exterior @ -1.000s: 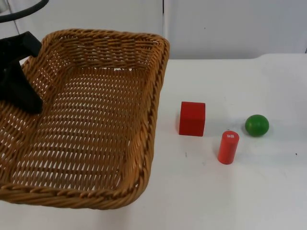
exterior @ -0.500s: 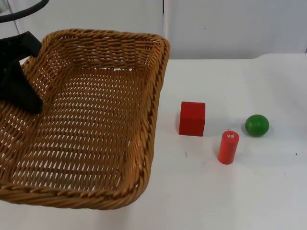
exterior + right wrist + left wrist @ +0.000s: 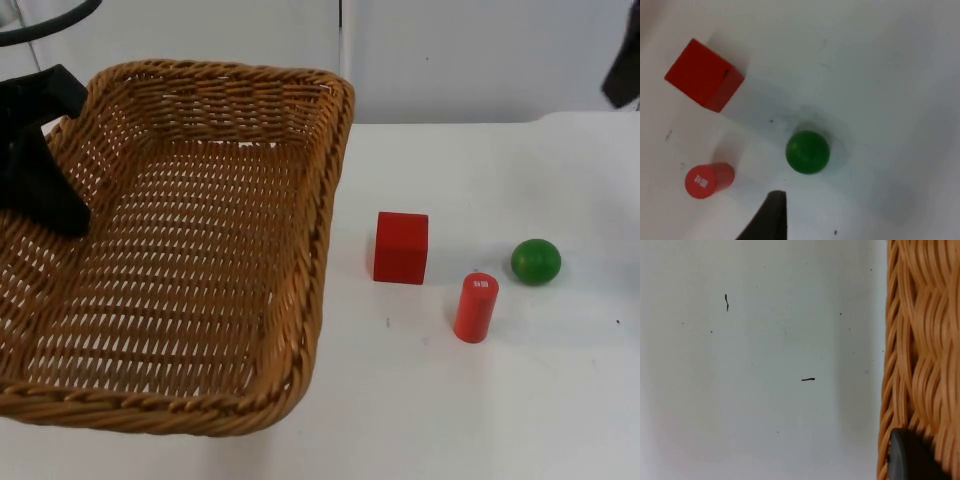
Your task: Pick up the basket with the left hand and place the object to the left of the red cylinder into the basket with the right hand.
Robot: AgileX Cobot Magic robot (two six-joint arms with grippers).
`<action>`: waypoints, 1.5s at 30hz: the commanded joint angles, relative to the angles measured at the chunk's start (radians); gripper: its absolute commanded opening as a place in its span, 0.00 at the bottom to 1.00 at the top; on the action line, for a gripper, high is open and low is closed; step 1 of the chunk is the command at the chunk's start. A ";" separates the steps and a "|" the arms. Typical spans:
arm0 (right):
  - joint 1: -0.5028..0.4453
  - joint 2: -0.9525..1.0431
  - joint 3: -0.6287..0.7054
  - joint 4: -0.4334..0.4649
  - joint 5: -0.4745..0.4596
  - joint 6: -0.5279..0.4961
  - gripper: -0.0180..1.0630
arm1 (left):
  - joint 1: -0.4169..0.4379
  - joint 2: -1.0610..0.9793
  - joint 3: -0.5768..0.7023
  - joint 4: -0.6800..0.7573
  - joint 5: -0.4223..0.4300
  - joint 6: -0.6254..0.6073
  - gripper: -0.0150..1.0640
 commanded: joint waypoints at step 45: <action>0.271 0.557 -0.297 0.257 -0.219 -0.662 0.93 | 0.002 -0.017 -0.002 -0.071 0.005 0.002 0.01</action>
